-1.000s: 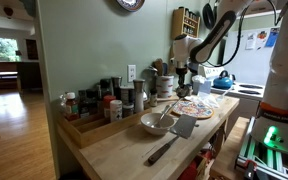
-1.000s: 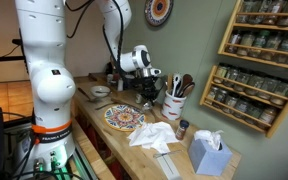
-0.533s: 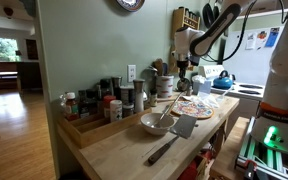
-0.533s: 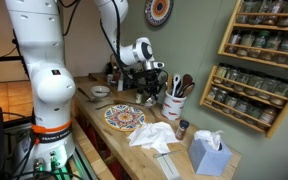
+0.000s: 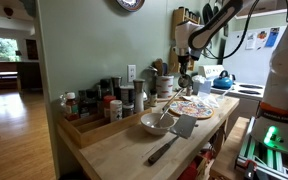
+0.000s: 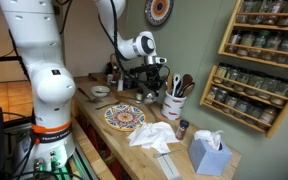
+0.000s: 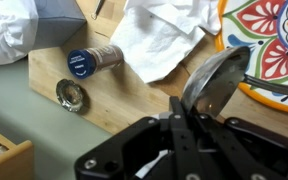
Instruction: Put the silver ladle with a wooden handle in the white bucket
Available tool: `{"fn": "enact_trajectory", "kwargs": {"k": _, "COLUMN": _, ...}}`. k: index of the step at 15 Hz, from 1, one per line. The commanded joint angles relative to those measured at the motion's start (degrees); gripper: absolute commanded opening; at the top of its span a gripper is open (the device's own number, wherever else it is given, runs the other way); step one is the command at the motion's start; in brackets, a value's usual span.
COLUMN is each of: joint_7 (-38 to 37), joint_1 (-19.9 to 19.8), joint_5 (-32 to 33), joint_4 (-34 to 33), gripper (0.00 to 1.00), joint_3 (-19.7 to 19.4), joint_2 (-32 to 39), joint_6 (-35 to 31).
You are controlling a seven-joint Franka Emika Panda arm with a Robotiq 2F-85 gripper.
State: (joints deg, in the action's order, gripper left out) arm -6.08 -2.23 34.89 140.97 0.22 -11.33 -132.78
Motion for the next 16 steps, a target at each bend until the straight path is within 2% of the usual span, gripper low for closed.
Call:
{"fn": "enact_trajectory", "kwargs": {"k": 1, "joint_7": -0.29, "joint_1": -0.67, "joint_5": -0.42, "joint_4": -0.63, "gripper": 0.01, "joint_3": 0.24, "joint_2": -4.13, "joint_6": 3.55}}
{"fn": "enact_trajectory", "kwargs": {"k": 5, "joint_7": -2.28, "joint_1": -2.53, "joint_5": 3.99, "joint_4": -2.98, "gripper": 0.01, "joint_3": 0.75, "joint_2": -8.3, "joint_6": 5.56}}
{"fn": "enact_trajectory", "kwargs": {"k": 11, "joint_7": -7.52, "joint_1": -5.03, "joint_5": 15.76, "joint_4": -8.33, "gripper": 0.01, "joint_3": 1.84, "joint_2": -12.93, "joint_6": 9.13}}
{"fn": "enact_trajectory", "kwargs": {"k": 16, "joint_7": -16.94, "joint_1": -5.43, "joint_5": 29.55, "joint_4": -14.67, "gripper": 0.01, "joint_3": 5.48, "joint_2": -11.82, "joint_6": 17.62}}
